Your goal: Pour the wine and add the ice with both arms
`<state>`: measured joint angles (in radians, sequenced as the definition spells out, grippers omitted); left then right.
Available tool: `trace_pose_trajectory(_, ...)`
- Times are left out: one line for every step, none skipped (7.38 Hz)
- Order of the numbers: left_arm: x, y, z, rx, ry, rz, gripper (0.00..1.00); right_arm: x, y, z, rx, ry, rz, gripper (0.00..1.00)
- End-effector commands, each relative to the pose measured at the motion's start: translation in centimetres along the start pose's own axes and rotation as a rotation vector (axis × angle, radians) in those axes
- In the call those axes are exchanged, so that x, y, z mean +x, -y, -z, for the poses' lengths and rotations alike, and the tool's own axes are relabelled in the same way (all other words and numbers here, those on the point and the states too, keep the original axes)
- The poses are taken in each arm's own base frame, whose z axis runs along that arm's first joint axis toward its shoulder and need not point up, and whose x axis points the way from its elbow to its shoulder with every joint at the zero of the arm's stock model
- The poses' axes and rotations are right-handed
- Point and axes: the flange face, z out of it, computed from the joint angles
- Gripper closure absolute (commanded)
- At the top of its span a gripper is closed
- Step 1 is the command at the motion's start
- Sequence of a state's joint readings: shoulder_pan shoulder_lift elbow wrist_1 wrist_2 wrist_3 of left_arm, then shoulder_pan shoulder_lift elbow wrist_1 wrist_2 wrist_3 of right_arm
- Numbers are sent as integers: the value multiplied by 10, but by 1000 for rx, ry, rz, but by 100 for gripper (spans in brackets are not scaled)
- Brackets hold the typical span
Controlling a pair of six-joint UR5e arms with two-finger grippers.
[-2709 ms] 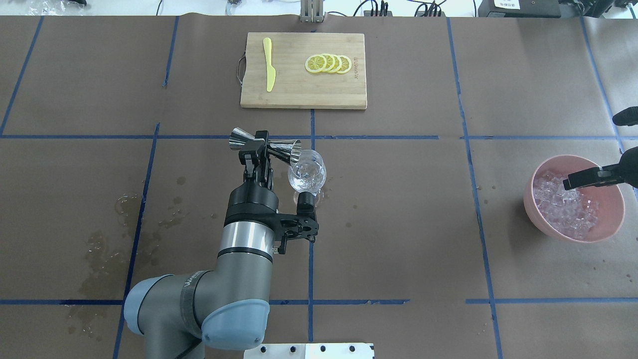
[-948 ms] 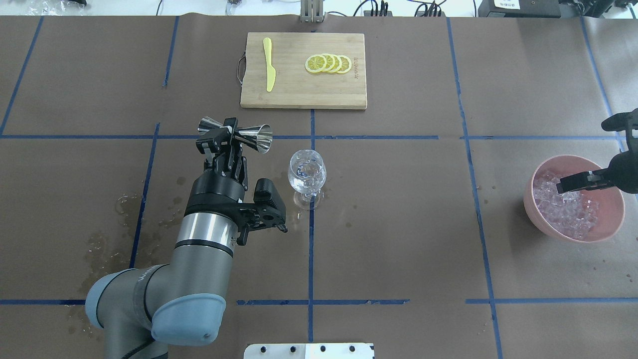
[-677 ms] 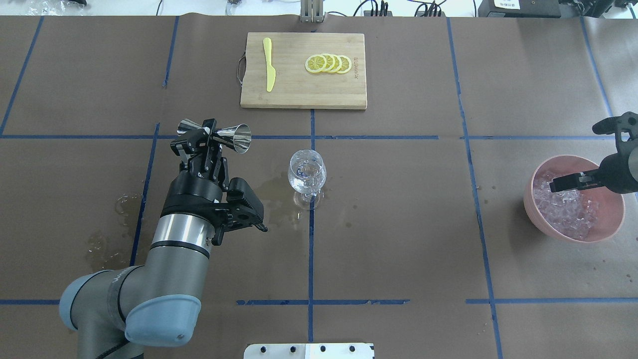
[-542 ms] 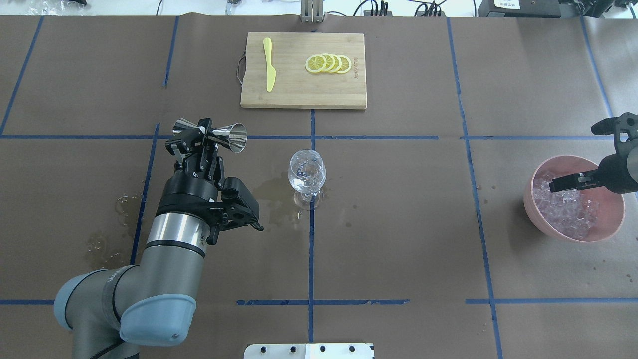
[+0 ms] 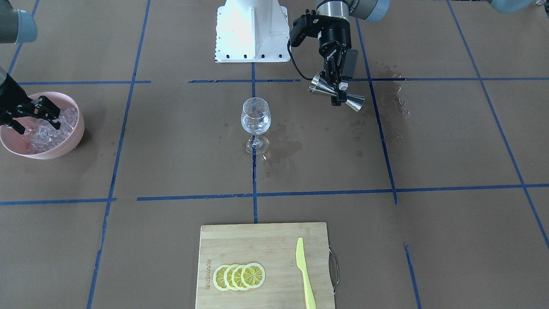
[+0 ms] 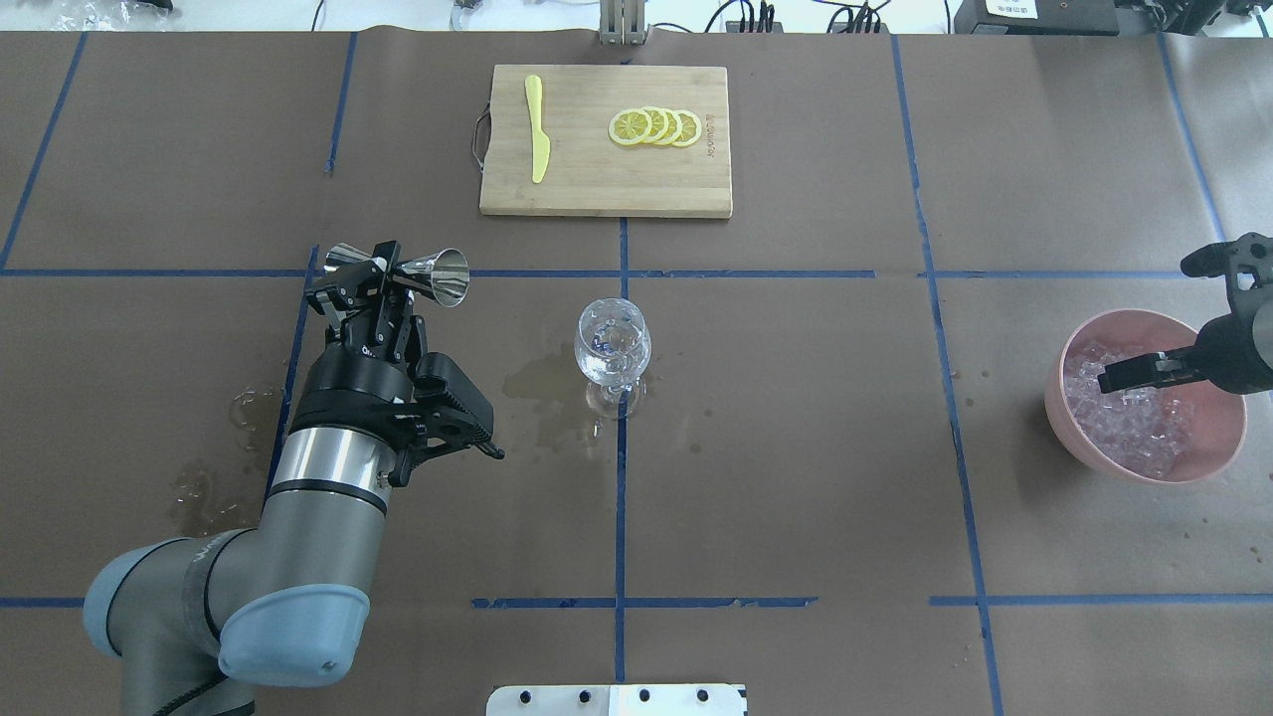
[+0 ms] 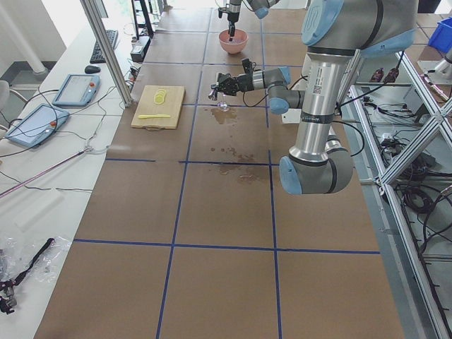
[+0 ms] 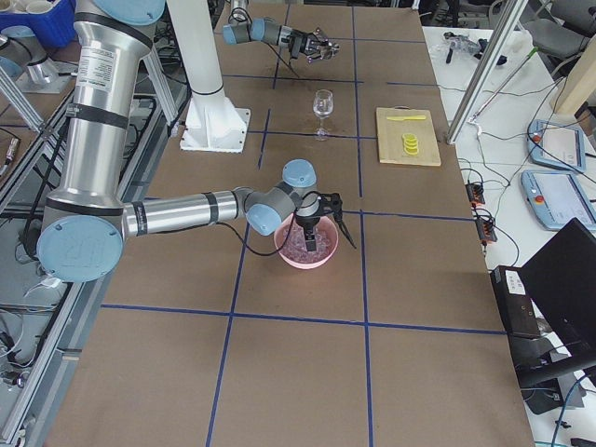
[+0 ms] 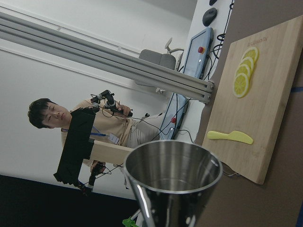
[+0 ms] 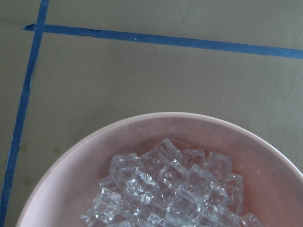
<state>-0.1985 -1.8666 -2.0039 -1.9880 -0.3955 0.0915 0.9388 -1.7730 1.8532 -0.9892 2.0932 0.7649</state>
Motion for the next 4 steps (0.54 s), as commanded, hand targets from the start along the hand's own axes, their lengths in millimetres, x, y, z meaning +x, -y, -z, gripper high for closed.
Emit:
trace_pose_trajectory(1, -20, -3, -14, -34, -9, 100, 1, -3, 0, -14, 6, -5, 7)
trace_pose_trajectory(-3, -29, -4, -19, -53, 0, 100, 1, -2, -1, -15, 5, -5, 9)
trace_pose_trajectory(-4, -40, -5, -27, -56, -12, 100, 1, -2, -1, -14, 4, -5, 12)
trace_pose_trajectory(-5, -56, -5, -25, -53, 2, 100, 1, -2, -2, -14, 1, -4, 19)
